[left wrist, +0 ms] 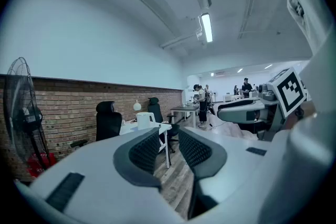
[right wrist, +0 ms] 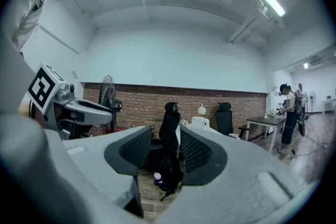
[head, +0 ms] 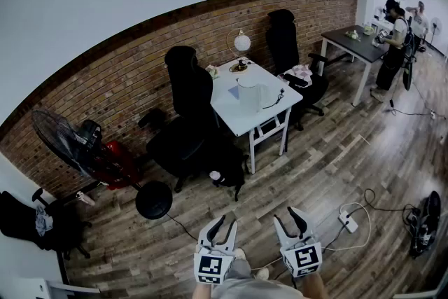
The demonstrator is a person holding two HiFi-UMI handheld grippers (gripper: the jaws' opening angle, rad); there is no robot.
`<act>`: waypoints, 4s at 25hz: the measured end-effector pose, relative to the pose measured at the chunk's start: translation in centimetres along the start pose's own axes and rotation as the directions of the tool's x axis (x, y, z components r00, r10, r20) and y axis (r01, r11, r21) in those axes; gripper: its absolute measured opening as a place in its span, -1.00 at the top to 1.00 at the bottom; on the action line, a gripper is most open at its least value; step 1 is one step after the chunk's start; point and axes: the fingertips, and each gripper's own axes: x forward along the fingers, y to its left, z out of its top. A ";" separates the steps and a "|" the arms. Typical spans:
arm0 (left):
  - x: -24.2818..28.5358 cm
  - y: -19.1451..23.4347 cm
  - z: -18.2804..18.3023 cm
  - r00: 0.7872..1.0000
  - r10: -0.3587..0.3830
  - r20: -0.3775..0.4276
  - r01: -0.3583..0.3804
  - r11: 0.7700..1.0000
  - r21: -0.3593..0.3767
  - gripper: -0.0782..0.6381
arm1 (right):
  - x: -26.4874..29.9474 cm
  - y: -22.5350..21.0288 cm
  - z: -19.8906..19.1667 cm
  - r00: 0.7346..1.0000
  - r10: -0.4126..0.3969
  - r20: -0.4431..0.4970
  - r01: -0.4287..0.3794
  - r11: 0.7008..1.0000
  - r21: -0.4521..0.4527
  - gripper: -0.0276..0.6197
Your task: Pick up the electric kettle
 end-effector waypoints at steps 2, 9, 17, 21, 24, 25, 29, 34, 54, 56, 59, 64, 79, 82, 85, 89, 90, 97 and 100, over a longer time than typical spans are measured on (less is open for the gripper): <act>-0.1 -0.6 -0.1 1.000 0.001 -0.003 -0.001 1.000 0.004 0.46 | -0.5 -0.1 0.1 1.000 0.003 0.012 -0.003 1.000 0.006 0.37; 1.7 -1.4 0.4 1.000 0.005 0.008 -0.005 1.000 0.009 0.45 | -0.2 -1.2 0.0 1.000 0.013 0.011 -0.013 1.000 0.006 0.37; 6.0 -0.4 1.0 1.000 -0.017 0.013 0.016 1.000 0.016 0.41 | 3.1 -3.4 -0.3 0.999 0.021 -0.029 -0.021 1.000 -0.018 0.37; 8.8 1.1 1.2 0.999 -0.035 0.023 0.035 0.999 0.017 0.37 | 5.9 -4.7 -0.1 0.999 0.018 -0.029 -0.018 1.000 -0.019 0.37; 11.2 2.5 1.4 0.999 -0.041 0.010 0.040 0.999 0.006 0.34 | 8.4 -5.8 -0.1 0.999 0.013 -0.040 -0.014 1.000 -0.028 0.37; 12.1 3.0 1.5 0.999 -0.043 0.008 0.043 0.999 0.007 0.34 | 9.3 -6.2 -0.2 0.999 0.009 -0.044 -0.010 1.000 -0.029 0.37; 14.9 5.2 2.1 0.999 -0.054 0.006 0.054 0.999 0.003 0.34 | 12.5 -7.2 0.5 0.999 0.008 -0.033 -0.009 0.999 -0.031 0.37; 17.9 7.5 3.0 0.997 -0.072 0.000 0.072 0.997 0.003 0.34 | 15.6 -8.4 1.0 0.997 -0.021 -0.075 0.021 1.000 -0.001 0.37; 27.0 14.8 3.4 0.981 -0.194 -0.010 0.193 0.981 -0.003 0.32 | 25.6 -10.4 1.3 0.985 -0.129 -0.111 0.126 0.992 -0.031 0.37; 27.4 15.2 3.4 0.980 -0.197 -0.010 0.197 0.980 -0.003 0.32 | 26.1 -10.4 1.4 0.983 -0.136 -0.122 0.135 0.991 -0.014 0.37; 28.0 15.8 3.3 0.980 -0.201 -0.009 0.201 0.980 -0.004 0.31 | 26.9 -10.7 1.3 0.985 -0.135 -0.105 0.130 0.990 -0.050 0.37; 28.9 16.3 3.5 0.980 -0.199 -0.008 0.199 0.980 -0.007 0.31 | 27.8 -10.9 1.5 0.981 -0.144 -0.130 0.144 0.990 -0.011 0.37; 34.1 17.1 3.4 0.982 -0.187 -0.019 0.187 0.982 -0.006 0.31 | 31.8 -14.7 1.2 0.984 -0.128 -0.121 0.129 0.992 -0.004 0.37; 35.6 17.2 3.4 0.983 -0.181 -0.026 0.181 0.983 -0.005 0.31 | 32.9 -16.0 0.9 0.988 -0.113 -0.107 0.111 0.993 -0.029 0.37; 37.5 17.5 3.4 0.984 -0.173 -0.030 0.173 0.985 -0.004 0.30 | 34.3 -17.5 0.5 0.987 -0.105 -0.119 0.103 0.994 -0.022 0.37; 40.2 17.9 3.7 0.986 -0.160 -0.037 0.160 0.987 -0.011 0.30 | 36.1 -19.7 0.1 0.987 -0.089 -0.134 0.086 0.996 -0.033 0.37; 40.8 17.9 3.8 0.987 -0.157 -0.041 0.157 0.988 -0.014 0.30 | 36.6 -20.2 0.3 0.989 -0.081 -0.122 0.076 0.996 -0.044 0.37; 45.7 17.7 4.6 0.990 -0.135 -0.044 0.135 0.991 -0.015 0.29 | 39.7 -24.4 0.5 0.992 -0.043 -0.118 0.038 0.998 -0.044 0.37; 47.4 17.9 4.7 0.991 -0.118 -0.063 0.116 0.993 -0.025 0.28 | 41.0 -26.0 0.4 0.993 -0.019 -0.116 0.012 0.998 -0.065 0.37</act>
